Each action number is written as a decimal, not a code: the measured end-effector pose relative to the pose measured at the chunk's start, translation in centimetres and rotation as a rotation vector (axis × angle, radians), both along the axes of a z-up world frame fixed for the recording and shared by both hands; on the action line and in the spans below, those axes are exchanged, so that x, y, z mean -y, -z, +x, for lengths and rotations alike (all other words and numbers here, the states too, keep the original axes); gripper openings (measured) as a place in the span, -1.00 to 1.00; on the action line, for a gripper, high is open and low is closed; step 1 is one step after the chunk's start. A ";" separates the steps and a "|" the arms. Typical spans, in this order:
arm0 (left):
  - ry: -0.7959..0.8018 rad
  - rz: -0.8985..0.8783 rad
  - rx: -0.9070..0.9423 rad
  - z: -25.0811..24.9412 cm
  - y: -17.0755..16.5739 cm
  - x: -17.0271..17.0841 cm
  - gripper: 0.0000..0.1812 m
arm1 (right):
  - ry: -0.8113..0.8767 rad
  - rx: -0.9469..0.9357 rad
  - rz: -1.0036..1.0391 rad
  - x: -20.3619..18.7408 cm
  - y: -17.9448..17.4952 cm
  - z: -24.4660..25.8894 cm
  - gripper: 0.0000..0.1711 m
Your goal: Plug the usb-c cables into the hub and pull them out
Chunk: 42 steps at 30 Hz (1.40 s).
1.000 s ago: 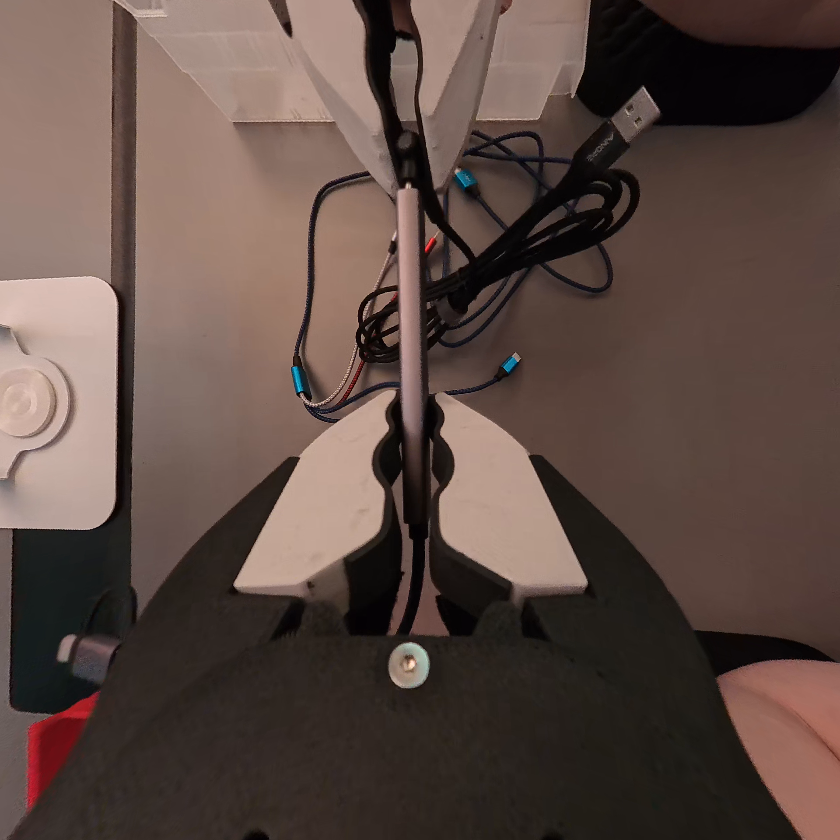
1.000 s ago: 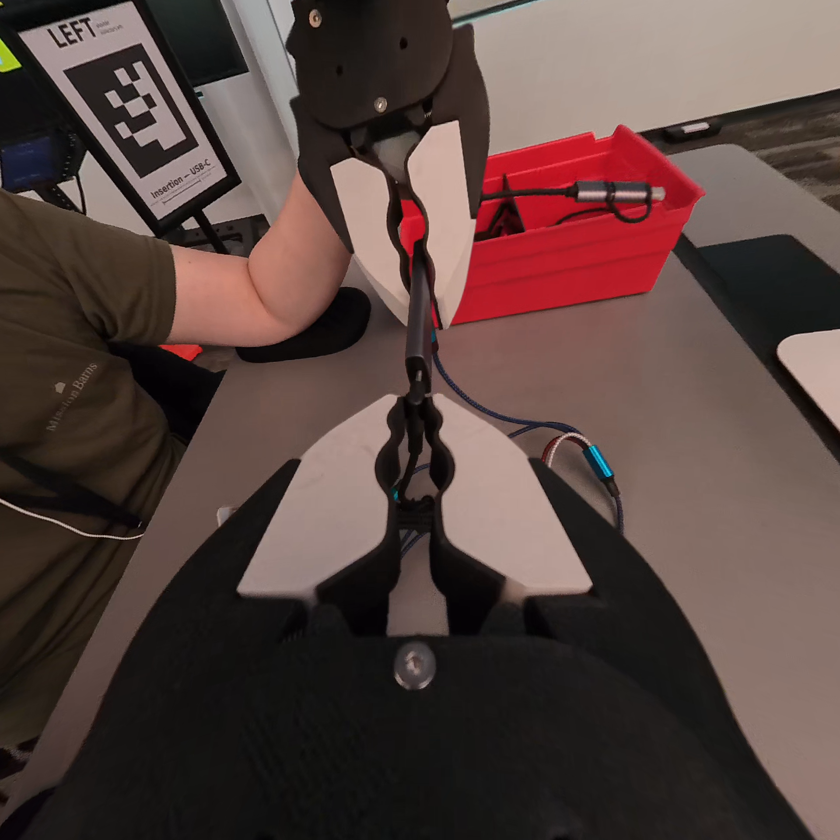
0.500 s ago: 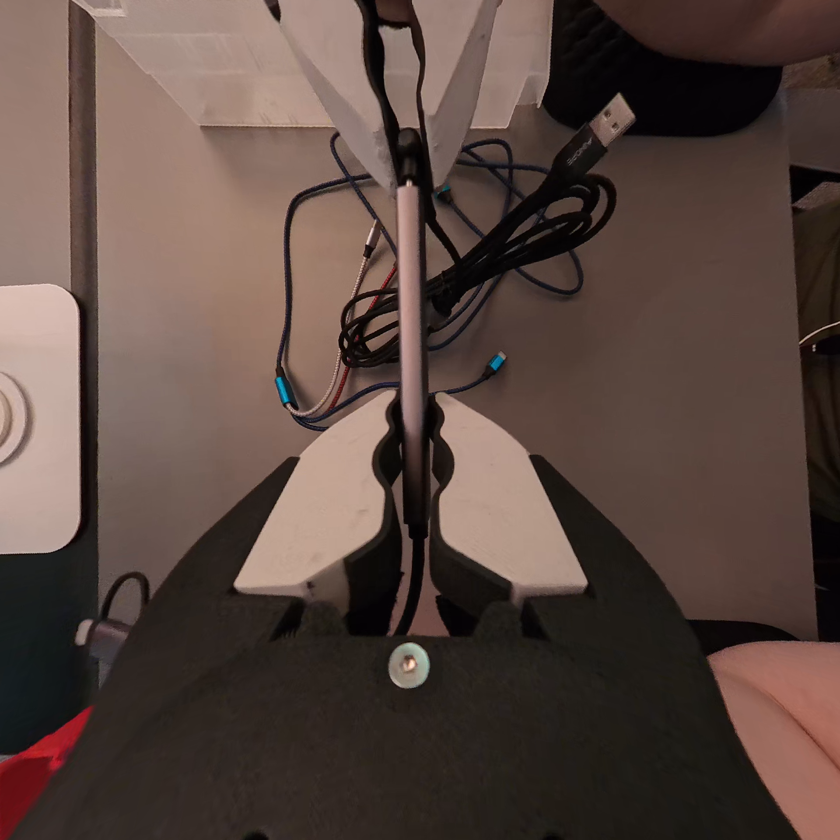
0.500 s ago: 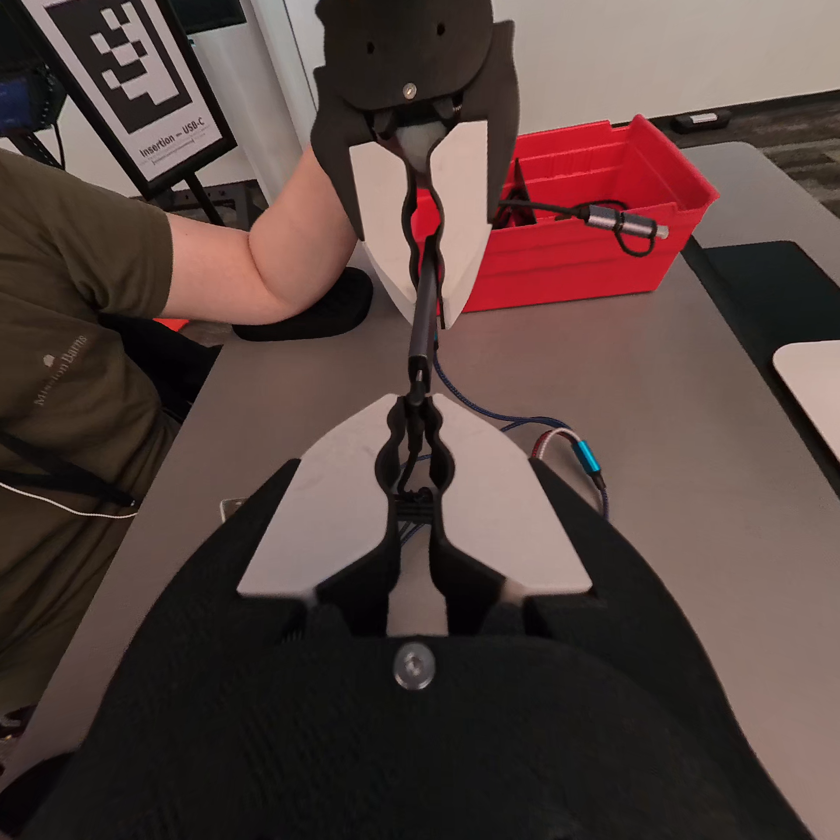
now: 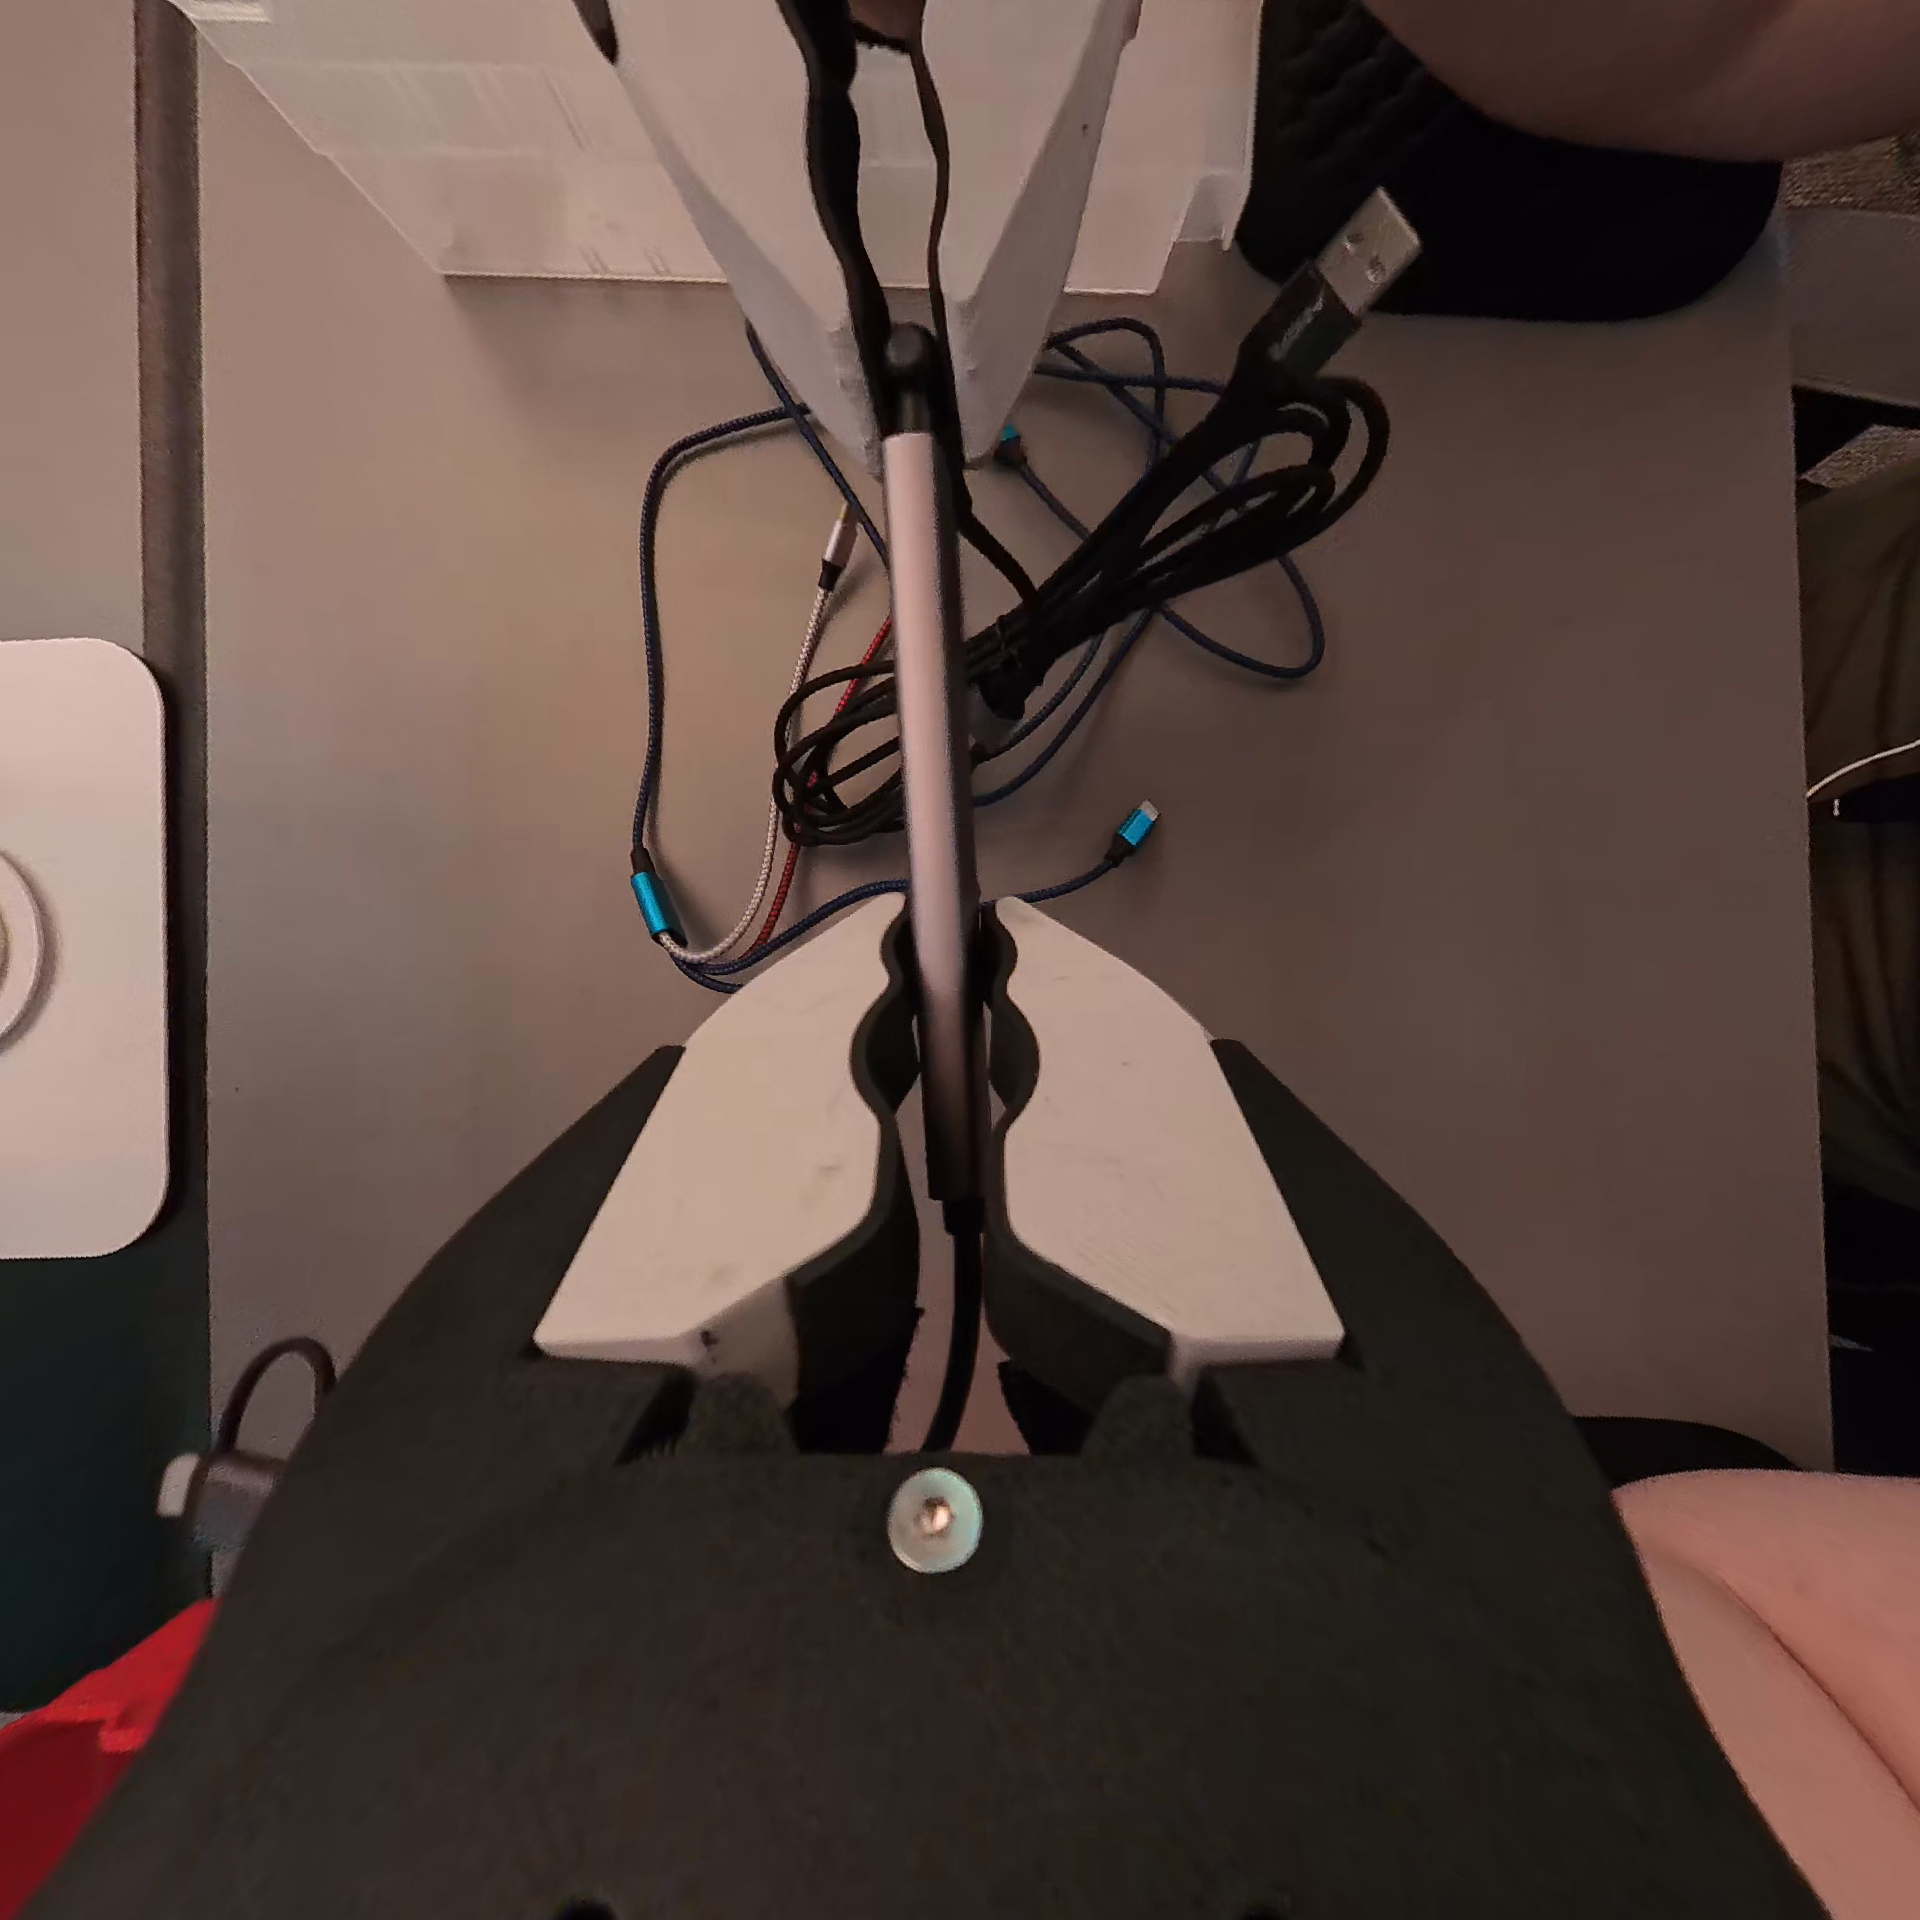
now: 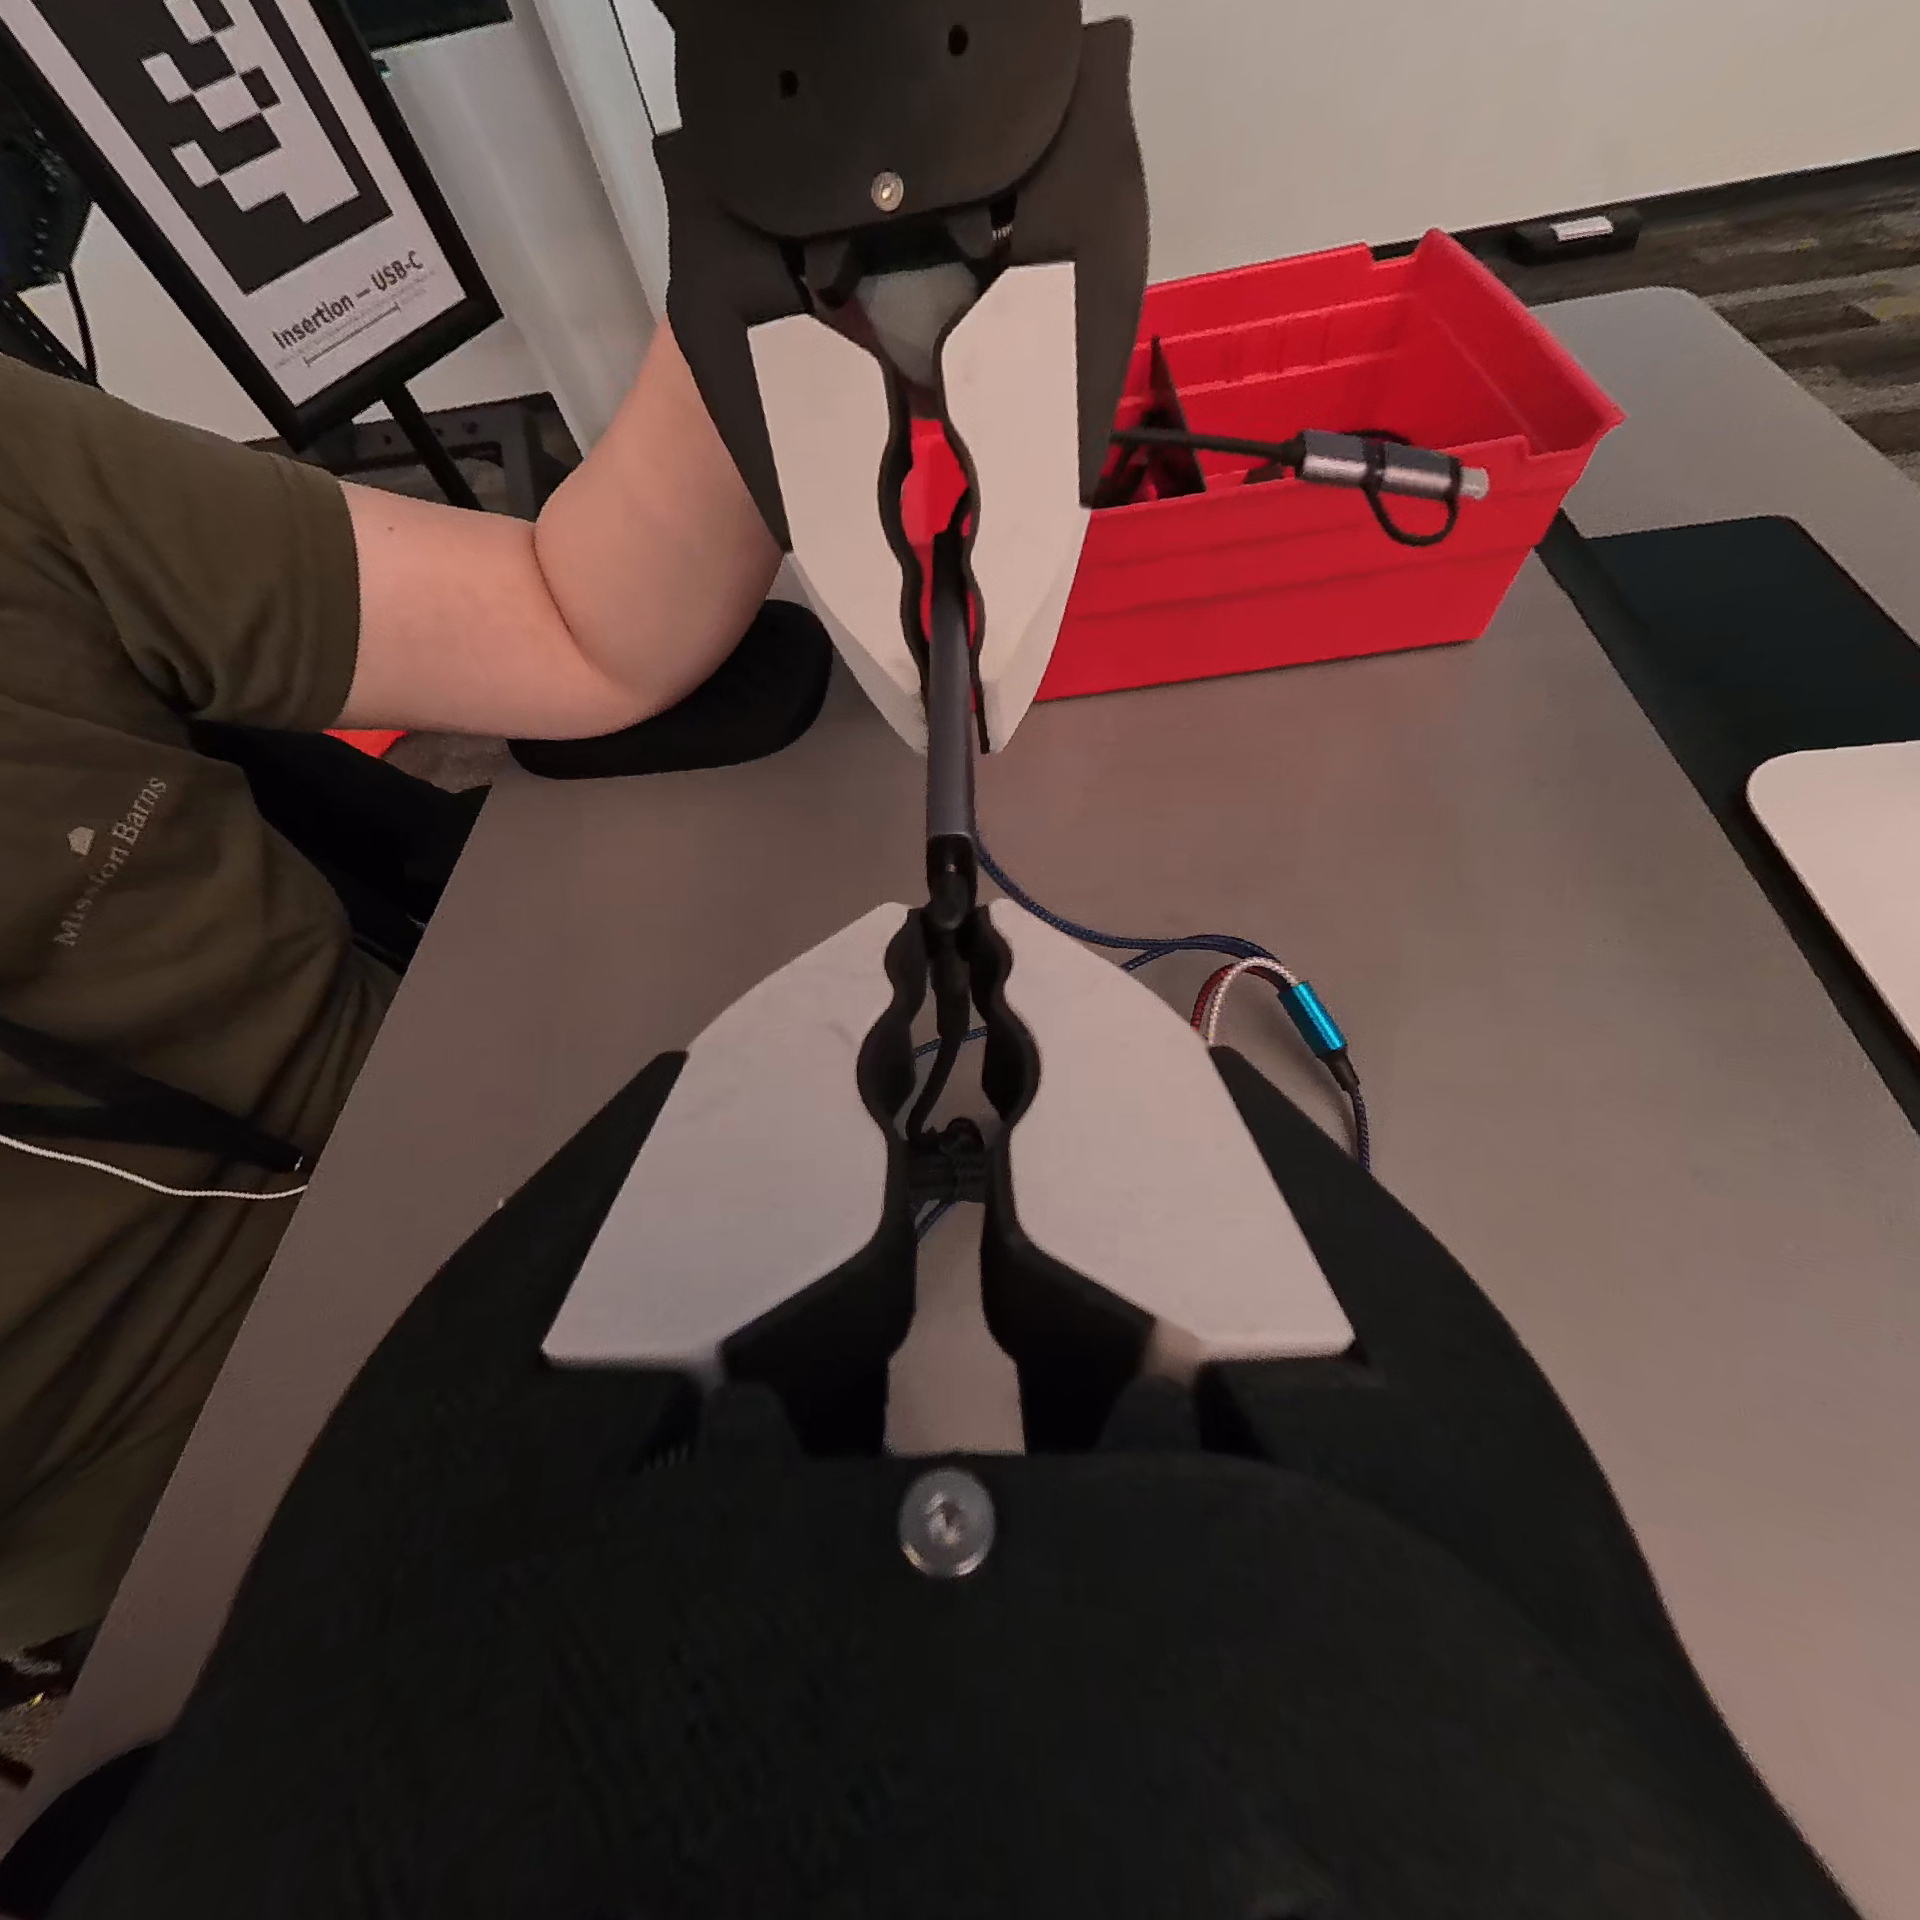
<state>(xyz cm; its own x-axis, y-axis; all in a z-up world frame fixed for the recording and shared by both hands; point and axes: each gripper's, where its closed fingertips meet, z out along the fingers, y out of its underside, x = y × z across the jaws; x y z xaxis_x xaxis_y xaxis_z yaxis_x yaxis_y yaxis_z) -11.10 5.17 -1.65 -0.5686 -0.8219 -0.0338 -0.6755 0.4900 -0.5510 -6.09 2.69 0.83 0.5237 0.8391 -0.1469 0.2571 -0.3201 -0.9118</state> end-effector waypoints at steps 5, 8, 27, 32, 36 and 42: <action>-0.025 0.005 0.005 0.3 0.1 -0.5 -0.91 | 0.028 -0.166 0.031 -0.9 -1.6 0.2 -0.90; -0.042 -0.044 0.042 0.4 -0.8 -0.6 -0.91 | 0.048 -0.277 0.050 -1.5 -2.6 0.4 -0.90; -0.058 -0.042 -0.041 -0.5 0.0 -1.3 -0.92 | 0.091 -0.223 0.039 -2.3 -1.5 -0.5 -0.90; -0.036 -0.009 -0.095 -0.8 1.0 -1.0 -0.93 | 0.070 -0.194 0.013 -2.0 -1.1 -1.0 -0.89; -0.039 -0.024 -0.088 -0.6 0.9 -1.0 -0.93 | 0.072 -0.147 -0.006 -1.7 -0.7 -0.9 -0.89; -0.065 -0.015 -0.071 -0.6 0.6 -1.6 -0.93 | 0.094 -0.104 -0.041 -2.1 0.4 -1.0 -0.90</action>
